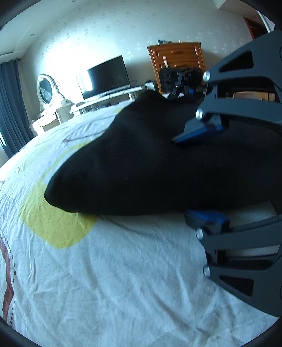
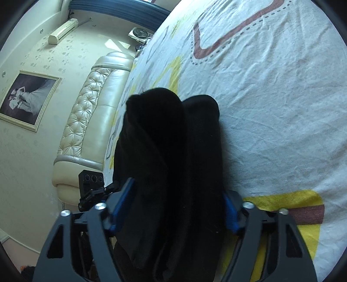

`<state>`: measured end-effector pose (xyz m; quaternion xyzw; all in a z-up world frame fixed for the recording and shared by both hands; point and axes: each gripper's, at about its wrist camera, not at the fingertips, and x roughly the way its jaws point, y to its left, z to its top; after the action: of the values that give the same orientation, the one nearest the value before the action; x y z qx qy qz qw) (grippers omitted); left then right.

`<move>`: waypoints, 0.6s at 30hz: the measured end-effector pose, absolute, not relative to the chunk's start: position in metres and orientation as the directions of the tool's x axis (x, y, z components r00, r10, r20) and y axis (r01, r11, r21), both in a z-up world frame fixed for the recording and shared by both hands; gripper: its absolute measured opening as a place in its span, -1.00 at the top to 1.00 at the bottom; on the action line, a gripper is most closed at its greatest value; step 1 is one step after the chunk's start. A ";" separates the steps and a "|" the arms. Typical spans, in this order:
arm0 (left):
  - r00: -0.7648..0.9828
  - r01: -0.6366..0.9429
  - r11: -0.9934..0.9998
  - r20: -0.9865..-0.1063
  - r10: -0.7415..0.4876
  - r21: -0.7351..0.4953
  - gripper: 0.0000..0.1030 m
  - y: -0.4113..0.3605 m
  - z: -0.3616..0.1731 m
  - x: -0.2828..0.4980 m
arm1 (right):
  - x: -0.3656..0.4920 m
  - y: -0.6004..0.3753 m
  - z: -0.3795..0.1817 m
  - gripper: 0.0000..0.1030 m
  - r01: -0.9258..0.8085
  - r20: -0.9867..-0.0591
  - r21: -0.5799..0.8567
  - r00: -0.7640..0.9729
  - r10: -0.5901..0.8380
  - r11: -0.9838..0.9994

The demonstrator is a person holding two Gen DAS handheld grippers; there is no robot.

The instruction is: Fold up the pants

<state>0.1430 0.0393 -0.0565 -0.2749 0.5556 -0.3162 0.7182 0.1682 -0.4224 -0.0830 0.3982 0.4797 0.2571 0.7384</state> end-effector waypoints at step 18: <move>0.273 0.217 0.759 -0.708 -0.651 -0.614 0.47 0.063 -0.035 0.140 | 0.183 -0.392 -0.084 0.09 0.017 -0.492 0.845 0.415 0.765 0.534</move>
<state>0.1404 0.0630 -0.0347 -0.2035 0.5334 -0.2816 0.7713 0.1830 -0.3923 -0.0836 0.4098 0.4772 0.2548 0.7345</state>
